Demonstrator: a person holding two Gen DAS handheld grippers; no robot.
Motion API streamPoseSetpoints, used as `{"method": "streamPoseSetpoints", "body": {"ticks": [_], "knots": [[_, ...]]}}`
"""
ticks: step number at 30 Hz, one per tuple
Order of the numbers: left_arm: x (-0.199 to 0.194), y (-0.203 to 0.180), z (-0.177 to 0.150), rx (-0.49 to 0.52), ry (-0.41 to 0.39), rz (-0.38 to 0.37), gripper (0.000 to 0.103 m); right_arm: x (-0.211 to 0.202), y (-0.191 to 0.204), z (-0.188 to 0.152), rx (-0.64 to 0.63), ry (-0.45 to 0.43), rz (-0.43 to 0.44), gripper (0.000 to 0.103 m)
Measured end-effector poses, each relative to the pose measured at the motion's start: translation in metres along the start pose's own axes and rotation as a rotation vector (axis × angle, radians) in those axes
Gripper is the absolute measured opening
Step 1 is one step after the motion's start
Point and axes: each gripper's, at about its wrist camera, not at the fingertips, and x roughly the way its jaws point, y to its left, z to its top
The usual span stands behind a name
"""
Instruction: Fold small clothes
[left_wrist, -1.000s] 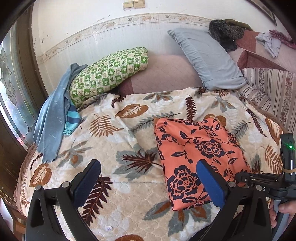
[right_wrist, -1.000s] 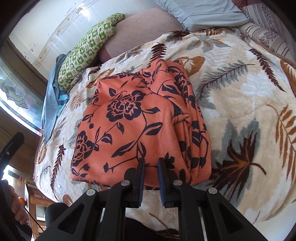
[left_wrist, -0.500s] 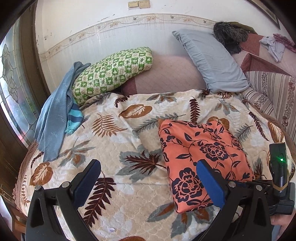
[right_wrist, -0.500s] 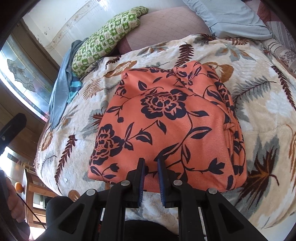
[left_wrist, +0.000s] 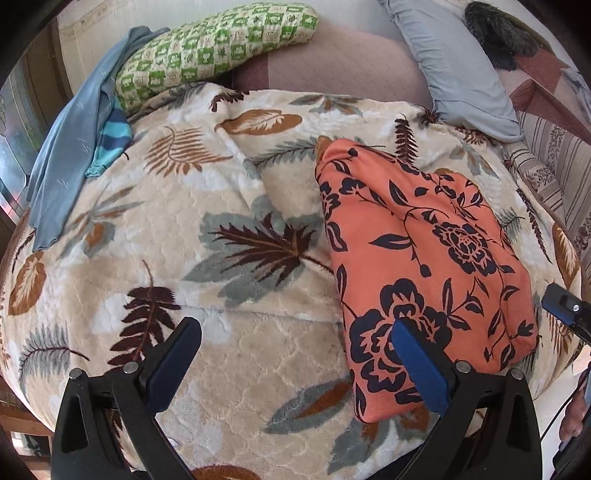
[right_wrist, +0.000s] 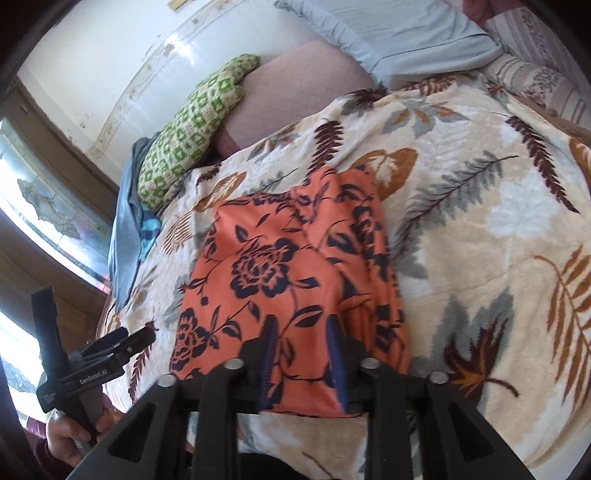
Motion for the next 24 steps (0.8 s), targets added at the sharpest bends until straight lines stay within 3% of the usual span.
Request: {"method": "streamPoseSetpoints", "body": {"ticks": [2, 9, 17, 24], "knots": [[0.007, 0.000, -0.001, -0.005, 0.014, -0.016, 0.103, -0.006, -0.014, 0.001, 0.038, -0.044, 0.012, 0.079], [0.021, -0.003, 0.006, -0.021, 0.035, -0.125, 0.103, 0.008, -0.030, 0.005, 0.082, -0.010, 0.050, 0.079], [0.038, -0.021, 0.012, 0.018, 0.053, -0.164, 0.103, 0.031, -0.040, 0.008, 0.111, 0.010, 0.050, 0.079], [0.052, -0.028, 0.011, -0.025, 0.085, -0.263, 0.103, 0.045, -0.036, 0.000, 0.129, 0.050, 0.108, 0.078]]}}
